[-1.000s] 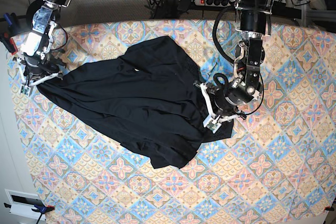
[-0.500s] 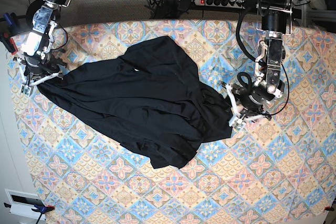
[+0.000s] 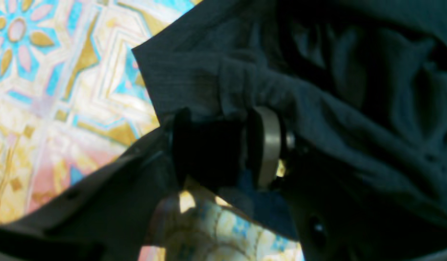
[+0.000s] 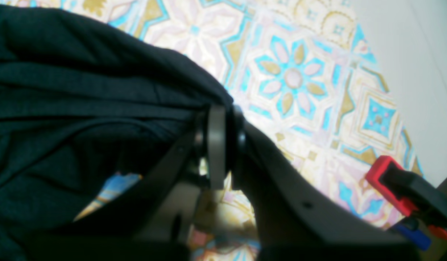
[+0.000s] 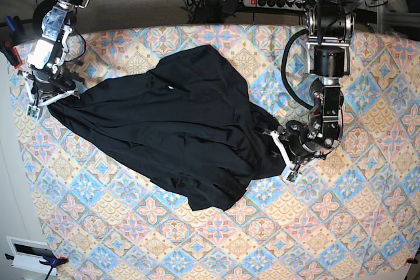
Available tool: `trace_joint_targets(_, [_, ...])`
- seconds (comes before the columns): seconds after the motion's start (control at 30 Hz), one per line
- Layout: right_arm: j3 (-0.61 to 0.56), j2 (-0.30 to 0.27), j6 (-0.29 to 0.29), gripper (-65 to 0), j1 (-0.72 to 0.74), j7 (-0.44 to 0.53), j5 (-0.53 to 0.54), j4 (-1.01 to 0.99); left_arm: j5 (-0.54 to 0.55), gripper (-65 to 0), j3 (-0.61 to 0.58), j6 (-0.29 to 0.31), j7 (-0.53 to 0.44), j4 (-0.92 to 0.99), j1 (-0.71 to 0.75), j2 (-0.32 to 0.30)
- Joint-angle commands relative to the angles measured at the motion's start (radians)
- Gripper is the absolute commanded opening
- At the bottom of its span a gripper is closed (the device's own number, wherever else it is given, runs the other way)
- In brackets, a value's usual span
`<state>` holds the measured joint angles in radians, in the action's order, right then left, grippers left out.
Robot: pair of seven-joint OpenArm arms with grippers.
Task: Layout the t-shirt on the table in an organized manner, then fold the t-shirt properly
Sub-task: 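Drag the hem with the left gripper away from the right gripper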
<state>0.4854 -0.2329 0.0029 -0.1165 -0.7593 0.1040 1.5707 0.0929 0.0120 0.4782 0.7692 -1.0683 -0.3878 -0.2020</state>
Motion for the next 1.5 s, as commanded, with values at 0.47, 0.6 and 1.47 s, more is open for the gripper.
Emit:
trace_joint_targets(0.47, [0.005,-0.020,-0.004,-65.0,0.013,0.022,-0.005,0.020,0.052,-65.0,0.013,0.003,-0.070,-0.034,0.086,-0.158])
trace_joint_targets(0.6, [0.005,-0.020,-0.004,-65.0,0.013,0.022,-0.005,0.018,0.138,-65.0,0.076,0.006,-0.020,-0.247,0.224,-0.242])
trace_joint_targets(1.47, [0.002,-0.020,-0.004,-65.0,0.019,0.022,-0.005,0.010,0.318,-23.6,0.346,0.004,0.049,0.007,0.149,-0.198])
